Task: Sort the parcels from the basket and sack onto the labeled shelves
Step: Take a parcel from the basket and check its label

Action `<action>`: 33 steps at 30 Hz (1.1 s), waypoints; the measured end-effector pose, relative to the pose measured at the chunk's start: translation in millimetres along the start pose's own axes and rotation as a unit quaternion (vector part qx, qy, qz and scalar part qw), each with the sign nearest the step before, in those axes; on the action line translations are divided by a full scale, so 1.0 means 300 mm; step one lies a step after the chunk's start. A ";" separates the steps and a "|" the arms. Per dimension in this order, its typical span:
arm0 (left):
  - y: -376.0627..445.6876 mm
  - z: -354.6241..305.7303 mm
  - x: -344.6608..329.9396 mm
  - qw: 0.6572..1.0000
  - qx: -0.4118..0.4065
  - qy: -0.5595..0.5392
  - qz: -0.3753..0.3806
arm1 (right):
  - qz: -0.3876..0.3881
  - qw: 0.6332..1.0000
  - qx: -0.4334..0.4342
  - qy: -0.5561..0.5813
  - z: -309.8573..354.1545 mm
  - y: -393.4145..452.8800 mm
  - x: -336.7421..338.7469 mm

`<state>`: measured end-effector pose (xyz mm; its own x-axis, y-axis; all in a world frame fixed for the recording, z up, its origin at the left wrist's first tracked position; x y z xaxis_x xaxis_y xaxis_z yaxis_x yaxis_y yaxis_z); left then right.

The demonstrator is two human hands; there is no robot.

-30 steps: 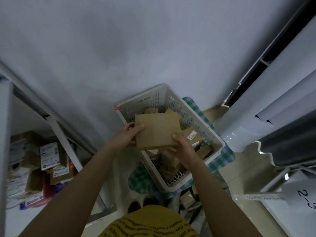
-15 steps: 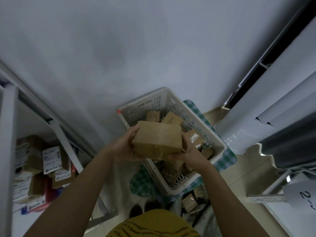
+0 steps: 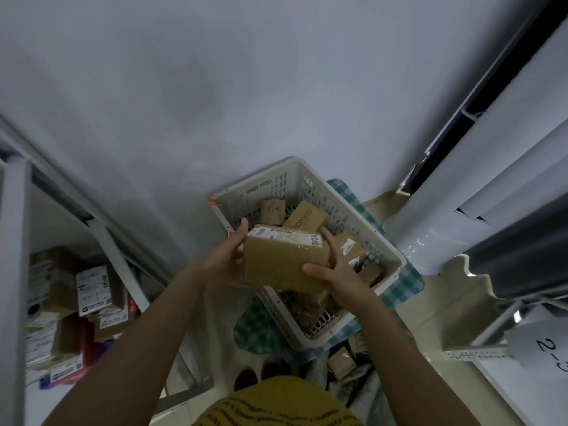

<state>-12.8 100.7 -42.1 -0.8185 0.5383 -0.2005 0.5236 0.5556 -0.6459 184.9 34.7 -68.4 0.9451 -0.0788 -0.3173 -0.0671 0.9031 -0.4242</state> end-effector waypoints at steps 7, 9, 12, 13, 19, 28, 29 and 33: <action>0.034 0.034 0.009 0.997 0.045 0.050 -0.047 | 0.002 1.000 0.003 -0.018 0.009 -0.009 0.005; 0.038 0.032 0.004 0.996 0.032 0.060 -0.051 | -0.014 0.999 -0.030 0.032 0.004 -0.009 0.009; 0.052 0.025 0.007 0.997 0.008 0.058 -0.054 | -0.041 0.995 -0.082 0.041 -0.035 0.001 0.033; 0.056 0.021 0.010 0.996 0.000 0.060 -0.060 | -0.041 0.994 -0.089 0.049 -0.043 0.002 0.035; 0.067 -0.012 0.014 0.995 -0.051 0.044 -0.076 | -0.032 0.995 -0.031 0.088 -0.007 0.004 0.032; 0.061 0.005 -0.029 0.998 -0.010 0.040 -0.043 | -0.054 0.994 -0.002 0.091 0.001 0.031 0.023; 0.063 0.003 -0.034 0.998 -0.017 0.036 -0.049 | -0.049 0.996 -0.012 0.076 -0.003 0.032 0.014; 0.070 -0.024 -0.009 0.990 -0.065 -0.011 -0.124 | -0.036 0.995 -0.031 0.089 0.014 0.013 0.007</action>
<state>2.1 115.6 -49.7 -0.9296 0.3629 -0.0643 0.3314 0.7469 -0.5765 187.8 39.9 -67.3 0.8766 -0.2220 -0.4271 -0.0256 0.8646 -0.5019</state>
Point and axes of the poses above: each hand's wrist, its own y-axis towards the middle knuckle, its own x-axis out of the back of the hand, z = x × y, the point moved 6 cm from there along y, towards the middle knuckle, and after that the axes turned 6 degrees about y, right-handed, at the moved point
